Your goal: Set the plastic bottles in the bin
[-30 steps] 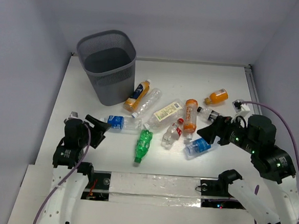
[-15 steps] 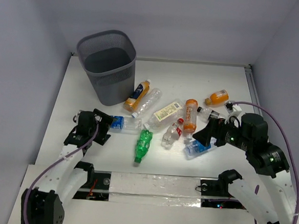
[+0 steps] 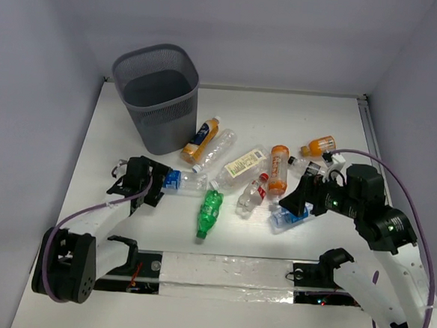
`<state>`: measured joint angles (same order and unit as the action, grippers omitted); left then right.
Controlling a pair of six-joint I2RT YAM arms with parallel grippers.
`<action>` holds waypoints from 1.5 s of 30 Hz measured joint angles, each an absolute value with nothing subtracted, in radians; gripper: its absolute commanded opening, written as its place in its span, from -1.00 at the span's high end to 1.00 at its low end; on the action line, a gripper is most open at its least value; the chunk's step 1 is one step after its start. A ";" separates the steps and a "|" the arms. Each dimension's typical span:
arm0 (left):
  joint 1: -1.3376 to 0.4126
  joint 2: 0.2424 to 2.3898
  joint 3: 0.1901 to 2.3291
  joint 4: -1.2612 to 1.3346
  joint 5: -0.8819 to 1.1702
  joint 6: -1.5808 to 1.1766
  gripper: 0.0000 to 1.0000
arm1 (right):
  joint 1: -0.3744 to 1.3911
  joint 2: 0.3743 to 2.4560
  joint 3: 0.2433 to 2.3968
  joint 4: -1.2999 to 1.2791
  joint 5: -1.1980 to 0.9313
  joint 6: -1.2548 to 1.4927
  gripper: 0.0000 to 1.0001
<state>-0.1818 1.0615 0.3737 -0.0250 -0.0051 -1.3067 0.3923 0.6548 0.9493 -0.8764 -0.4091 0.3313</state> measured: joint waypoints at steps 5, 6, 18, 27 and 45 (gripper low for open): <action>-0.184 1.138 0.400 0.044 -0.026 -1.325 -0.87 | 0.392 0.661 0.920 -0.868 -0.422 0.328 -0.97; -0.185 1.147 0.402 0.056 -0.031 -1.330 -0.83 | 0.392 0.665 0.911 -0.859 -0.425 0.329 -0.94; -0.198 1.129 0.403 0.028 -0.082 -1.305 0.36 | 0.596 0.807 0.814 -0.662 -0.355 0.469 -0.80; -0.273 0.690 0.473 -0.279 -0.091 -1.161 0.40 | 0.911 1.047 0.819 -0.416 -0.144 0.702 -1.00; -0.273 0.912 1.576 -0.509 -0.366 -0.790 0.37 | 1.036 1.563 0.976 -0.290 0.176 0.932 -1.00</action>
<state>-0.2733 0.9123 1.5757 -0.5091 -0.3664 -0.7902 1.0355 1.5631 0.9760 -0.2901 0.1764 0.9318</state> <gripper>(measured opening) 0.548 0.996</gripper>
